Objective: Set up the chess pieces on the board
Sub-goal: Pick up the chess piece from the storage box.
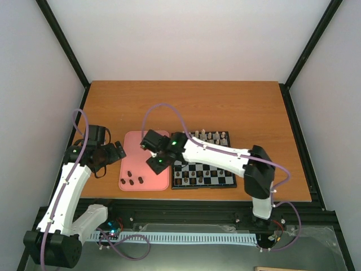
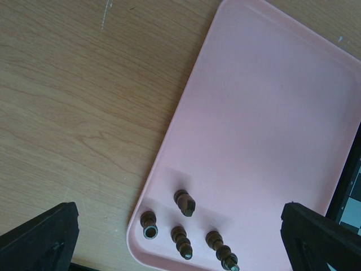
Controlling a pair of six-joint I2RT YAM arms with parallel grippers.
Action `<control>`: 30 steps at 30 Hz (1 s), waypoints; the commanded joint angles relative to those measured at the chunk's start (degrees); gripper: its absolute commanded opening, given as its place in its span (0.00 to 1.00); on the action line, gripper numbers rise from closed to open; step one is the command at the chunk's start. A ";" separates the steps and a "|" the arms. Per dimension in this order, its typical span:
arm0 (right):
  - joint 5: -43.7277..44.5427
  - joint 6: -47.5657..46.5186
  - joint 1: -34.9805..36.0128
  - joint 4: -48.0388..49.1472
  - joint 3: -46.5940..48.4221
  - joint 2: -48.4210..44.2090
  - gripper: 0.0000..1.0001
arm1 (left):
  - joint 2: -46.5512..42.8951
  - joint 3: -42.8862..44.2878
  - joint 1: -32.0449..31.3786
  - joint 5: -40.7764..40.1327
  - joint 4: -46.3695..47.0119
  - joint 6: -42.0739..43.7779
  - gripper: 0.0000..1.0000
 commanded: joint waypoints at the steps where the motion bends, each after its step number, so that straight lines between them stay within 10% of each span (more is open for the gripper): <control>1: -4.16 -5.01 3.02 0.18 7.94 6.59 0.52 | -1.08 2.34 0.39 0.28 0.05 0.76 1.00; 17: -8.68 -9.83 5.98 0.78 14.43 17.46 0.55 | -2.24 3.53 0.43 -1.87 -2.24 0.86 1.00; 30: -7.50 -9.28 4.66 2.99 14.81 21.50 0.37 | 0.52 4.86 0.42 -6.28 -2.96 0.39 1.00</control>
